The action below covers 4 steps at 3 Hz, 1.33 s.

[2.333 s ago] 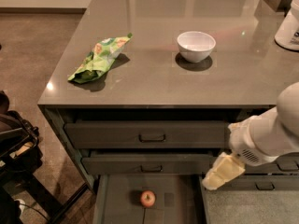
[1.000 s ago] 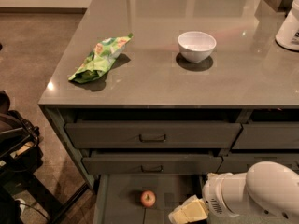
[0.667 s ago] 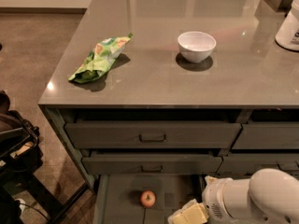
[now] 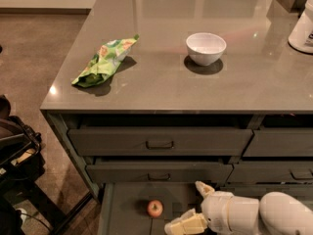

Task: Pick apple from bottom drawer and place on counter

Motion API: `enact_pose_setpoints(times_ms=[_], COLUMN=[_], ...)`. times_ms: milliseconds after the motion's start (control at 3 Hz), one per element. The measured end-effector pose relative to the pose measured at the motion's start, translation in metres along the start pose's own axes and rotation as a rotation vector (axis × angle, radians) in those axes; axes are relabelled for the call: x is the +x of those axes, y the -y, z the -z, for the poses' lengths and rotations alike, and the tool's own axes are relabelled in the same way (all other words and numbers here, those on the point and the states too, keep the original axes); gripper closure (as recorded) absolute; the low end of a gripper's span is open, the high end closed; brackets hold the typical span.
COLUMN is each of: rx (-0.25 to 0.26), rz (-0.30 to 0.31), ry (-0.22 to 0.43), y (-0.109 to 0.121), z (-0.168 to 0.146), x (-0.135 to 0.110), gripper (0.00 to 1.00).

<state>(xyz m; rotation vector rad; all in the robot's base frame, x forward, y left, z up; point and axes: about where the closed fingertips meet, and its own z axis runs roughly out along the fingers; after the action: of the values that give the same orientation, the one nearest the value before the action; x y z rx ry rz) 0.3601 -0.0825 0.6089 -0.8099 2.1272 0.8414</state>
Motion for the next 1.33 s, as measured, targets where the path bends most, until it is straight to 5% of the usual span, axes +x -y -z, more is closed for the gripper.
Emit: enact_pose_setpoints(times_ms=[333, 667, 1000, 1333], rx=[-0.079, -0.043, 0.041, 0.056], rz=[0.04, 0.009, 0.033, 0.053], ry=[0.034, 0.053, 0.123, 0.198], y=[0.0, -0.009, 0.001, 0.026], z=[-0.026, -0.034, -0.051, -0.079], x=[0.029, 0.033, 0.043, 0.067], gripper=[0.0, 0.0, 0.0, 0.0])
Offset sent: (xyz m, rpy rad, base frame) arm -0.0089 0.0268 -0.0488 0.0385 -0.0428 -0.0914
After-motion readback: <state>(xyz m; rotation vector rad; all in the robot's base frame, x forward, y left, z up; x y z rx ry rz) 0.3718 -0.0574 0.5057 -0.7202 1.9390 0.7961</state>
